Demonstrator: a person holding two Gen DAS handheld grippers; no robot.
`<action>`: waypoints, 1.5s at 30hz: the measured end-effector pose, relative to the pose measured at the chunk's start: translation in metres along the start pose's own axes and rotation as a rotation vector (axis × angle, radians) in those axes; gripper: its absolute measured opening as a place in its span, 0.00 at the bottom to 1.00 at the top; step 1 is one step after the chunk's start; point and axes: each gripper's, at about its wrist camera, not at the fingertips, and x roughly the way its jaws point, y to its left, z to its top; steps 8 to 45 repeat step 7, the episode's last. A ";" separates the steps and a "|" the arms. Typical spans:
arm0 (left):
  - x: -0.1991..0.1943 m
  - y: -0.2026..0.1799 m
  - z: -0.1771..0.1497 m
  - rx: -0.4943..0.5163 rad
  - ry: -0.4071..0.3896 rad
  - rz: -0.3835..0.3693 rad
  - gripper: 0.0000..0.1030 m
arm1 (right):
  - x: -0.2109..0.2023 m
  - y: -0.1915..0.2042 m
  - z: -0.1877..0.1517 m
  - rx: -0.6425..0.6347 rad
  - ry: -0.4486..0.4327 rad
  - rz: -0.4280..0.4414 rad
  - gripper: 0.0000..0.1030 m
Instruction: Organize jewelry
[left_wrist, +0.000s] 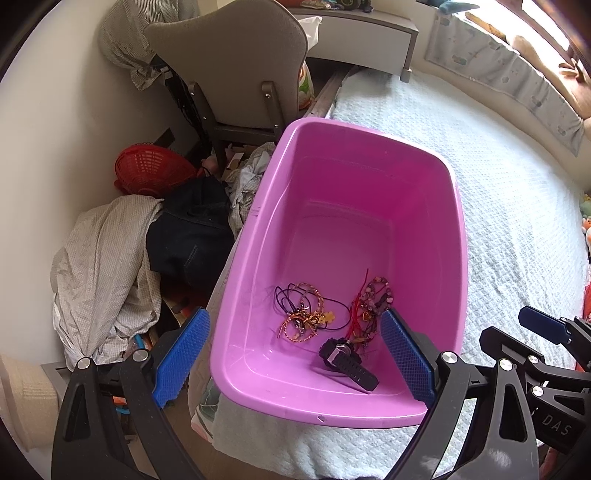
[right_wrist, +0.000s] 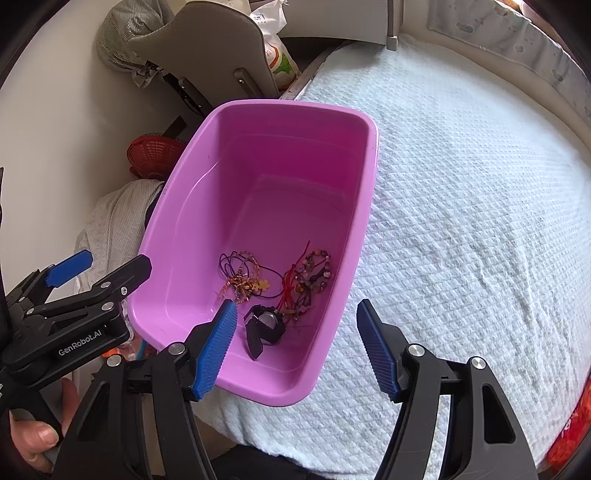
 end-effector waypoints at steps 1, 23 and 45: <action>0.000 0.000 0.001 -0.004 0.005 -0.003 0.89 | 0.000 0.000 0.000 0.001 0.000 0.000 0.62; 0.004 0.003 0.002 -0.005 0.011 -0.001 0.89 | 0.000 -0.001 -0.002 0.003 0.002 0.000 0.62; 0.004 0.003 0.002 -0.005 0.011 -0.001 0.89 | 0.000 -0.001 -0.002 0.003 0.002 0.000 0.62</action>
